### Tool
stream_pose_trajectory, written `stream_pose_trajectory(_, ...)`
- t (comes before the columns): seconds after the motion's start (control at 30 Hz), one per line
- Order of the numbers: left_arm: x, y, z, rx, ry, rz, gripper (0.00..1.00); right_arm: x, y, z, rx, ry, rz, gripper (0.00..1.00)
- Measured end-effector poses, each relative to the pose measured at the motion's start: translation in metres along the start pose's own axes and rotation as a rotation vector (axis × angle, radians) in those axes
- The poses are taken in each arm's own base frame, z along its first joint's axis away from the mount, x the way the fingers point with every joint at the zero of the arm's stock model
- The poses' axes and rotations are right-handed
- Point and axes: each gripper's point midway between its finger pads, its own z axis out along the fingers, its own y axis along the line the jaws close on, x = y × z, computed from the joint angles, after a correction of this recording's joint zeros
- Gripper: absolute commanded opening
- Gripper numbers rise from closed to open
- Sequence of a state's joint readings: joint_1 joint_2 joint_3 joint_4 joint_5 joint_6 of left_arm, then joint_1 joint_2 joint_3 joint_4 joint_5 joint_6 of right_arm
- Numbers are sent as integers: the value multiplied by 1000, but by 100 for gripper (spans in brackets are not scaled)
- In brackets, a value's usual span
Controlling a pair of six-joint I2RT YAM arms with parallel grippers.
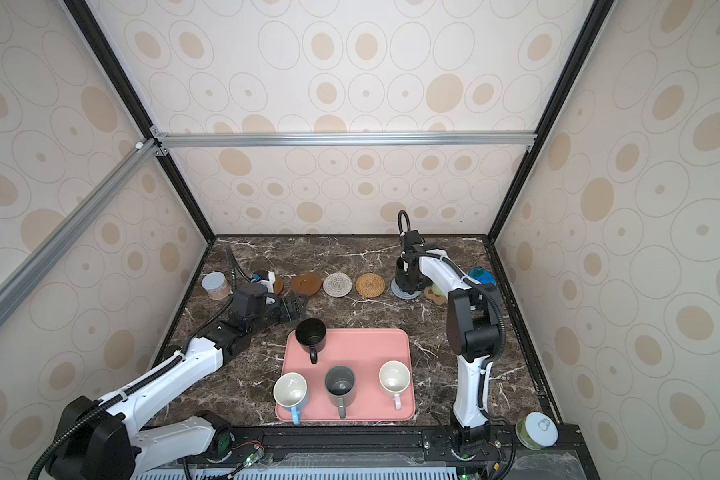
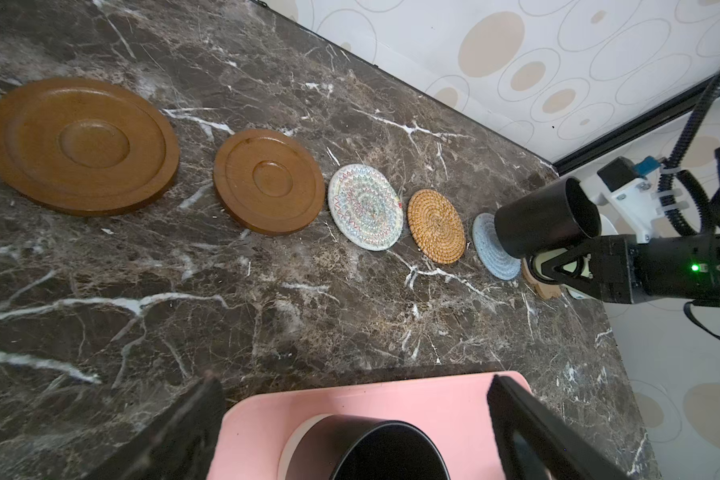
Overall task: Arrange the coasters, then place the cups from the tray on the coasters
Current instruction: 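Lower the black mug onto the light blue woven coaster with the right gripper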
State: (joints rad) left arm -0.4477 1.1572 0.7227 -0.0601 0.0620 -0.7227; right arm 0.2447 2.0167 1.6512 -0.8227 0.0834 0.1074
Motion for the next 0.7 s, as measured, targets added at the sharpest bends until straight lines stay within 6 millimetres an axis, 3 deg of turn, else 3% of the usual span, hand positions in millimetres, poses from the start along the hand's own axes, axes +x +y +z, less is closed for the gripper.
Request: stream_pose_trajectory(0.7,0,-1,-1,3,0,2,100,2,0,10,5,17,6,11)
